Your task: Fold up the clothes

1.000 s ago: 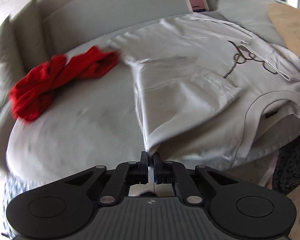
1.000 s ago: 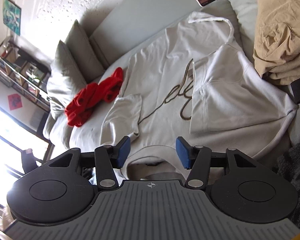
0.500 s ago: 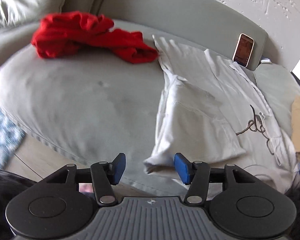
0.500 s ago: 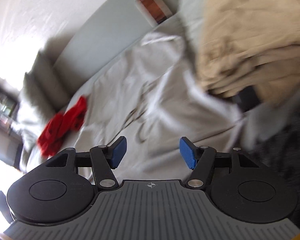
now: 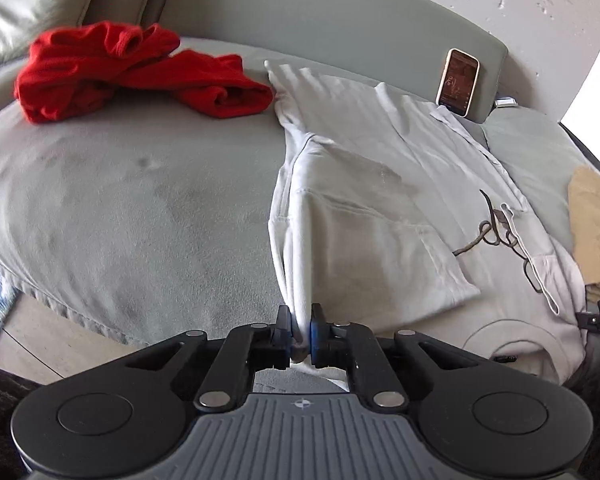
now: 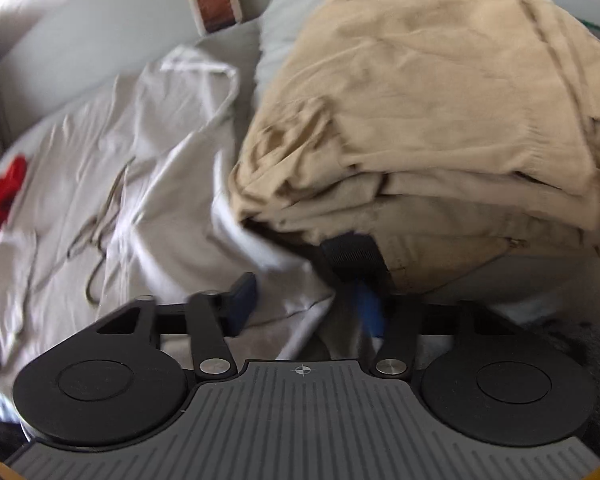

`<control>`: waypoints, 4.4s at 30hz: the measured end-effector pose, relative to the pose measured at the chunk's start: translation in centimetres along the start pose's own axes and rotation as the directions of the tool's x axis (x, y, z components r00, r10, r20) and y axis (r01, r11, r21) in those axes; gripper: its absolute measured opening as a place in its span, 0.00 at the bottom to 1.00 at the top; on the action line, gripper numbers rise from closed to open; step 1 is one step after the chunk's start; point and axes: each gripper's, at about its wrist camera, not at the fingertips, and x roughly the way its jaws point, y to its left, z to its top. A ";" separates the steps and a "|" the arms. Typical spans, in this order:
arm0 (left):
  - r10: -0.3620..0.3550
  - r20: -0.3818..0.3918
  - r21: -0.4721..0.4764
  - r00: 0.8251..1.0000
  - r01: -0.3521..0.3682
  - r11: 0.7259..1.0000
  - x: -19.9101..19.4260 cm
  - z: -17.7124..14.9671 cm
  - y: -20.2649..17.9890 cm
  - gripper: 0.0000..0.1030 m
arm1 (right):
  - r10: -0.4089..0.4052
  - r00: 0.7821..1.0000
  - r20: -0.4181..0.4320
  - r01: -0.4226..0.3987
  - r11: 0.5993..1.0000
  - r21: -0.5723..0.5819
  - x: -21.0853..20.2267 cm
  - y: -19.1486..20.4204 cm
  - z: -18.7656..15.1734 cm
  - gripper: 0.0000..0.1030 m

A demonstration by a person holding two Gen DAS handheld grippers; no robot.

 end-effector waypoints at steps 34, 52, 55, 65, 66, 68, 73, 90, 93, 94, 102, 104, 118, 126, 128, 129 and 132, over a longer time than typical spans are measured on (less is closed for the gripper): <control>0.018 -0.256 0.349 0.966 0.075 0.934 1.8 -5.8 -9.0 0.22 | 0.198 0.973 -0.119 -0.228 0.904 -0.362 -1.5 9.5 -6.2 0.26; -0.085 0.260 0.165 0.962 0.043 0.985 -12.4 6.7 -5.4 0.37 | 0.439 0.891 0.112 -0.386 0.865 -0.321 -16.8 8.5 1.6 0.47; -0.067 0.330 0.149 0.941 0.018 0.989 -13.2 10.0 -5.7 0.41 | 0.451 0.869 0.202 -0.359 0.857 -0.370 -19.3 9.5 4.7 0.52; 0.120 0.260 -0.040 0.958 -0.113 0.993 -1.5 19.9 -2.7 0.45 | 0.476 0.850 0.226 -0.391 0.857 -0.336 -16.7 14.4 17.0 0.63; 0.146 0.233 -0.060 0.962 -0.135 0.989 0.5 20.6 -2.2 0.44 | 0.460 0.863 0.209 -0.385 0.867 -0.317 -14.8 14.8 18.1 0.63; 0.175 0.181 -0.075 0.968 -0.164 0.984 5.1 22.0 -1.1 0.42 | 0.426 0.889 0.169 -0.373 0.886 -0.275 -10.8 15.6 20.2 0.63; 0.174 0.133 -0.105 0.976 -0.161 0.981 13.6 24.3 1.2 0.41 | 0.255 0.965 0.058 -0.236 0.945 -0.227 2.5 16.6 24.4 0.57; 0.155 0.094 -0.058 0.983 -0.150 0.987 22.2 26.4 2.0 0.40 | 0.040 0.991 0.129 0.058 0.736 -0.675 22.4 18.4 24.8 0.57; 0.155 0.104 -0.062 0.983 -0.149 0.987 22.6 26.6 1.8 0.40 | 0.001 0.984 0.180 0.124 0.722 -0.680 23.0 18.6 25.6 0.54; 0.155 0.107 -0.056 0.982 -0.149 0.987 22.9 26.8 1.8 0.40 | -0.008 0.982 0.187 0.135 0.722 -0.679 23.2 18.7 25.9 0.54; 0.149 0.078 -0.123 0.986 -0.139 0.983 24.4 27.6 3.7 0.44 | -0.029 0.963 0.269 0.181 0.808 -0.560 23.1 16.9 27.1 0.06; 0.131 0.077 -0.152 0.988 -0.118 0.981 24.6 27.7 4.2 0.44 | -0.044 0.965 0.258 0.160 0.879 -0.449 23.2 14.8 28.3 0.05; -0.052 0.067 -0.310 0.996 0.071 0.948 27.4 28.9 6.6 0.47 | 0.066 0.989 0.130 -0.066 0.998 -0.007 24.9 7.0 31.6 0.06; -0.023 0.089 -0.203 0.996 0.040 0.978 28.1 29.3 4.6 0.01 | 0.081 0.988 0.134 -0.084 0.996 0.014 25.0 6.8 32.1 0.06; -0.028 0.109 -0.217 0.994 0.051 0.975 27.6 29.2 4.5 0.01 | 0.061 0.986 0.154 -0.062 0.998 -0.001 24.7 7.1 32.2 0.02; -0.025 0.123 -0.209 0.992 0.051 0.977 27.1 29.2 4.3 0.01 | 0.053 0.984 0.168 -0.053 0.999 -0.002 24.4 7.2 32.2 0.01; -0.030 0.172 -0.199 0.985 0.064 0.978 25.5 29.7 3.8 0.01 | 0.045 0.977 0.210 -0.048 0.999 0.008 23.0 7.4 32.3 0.01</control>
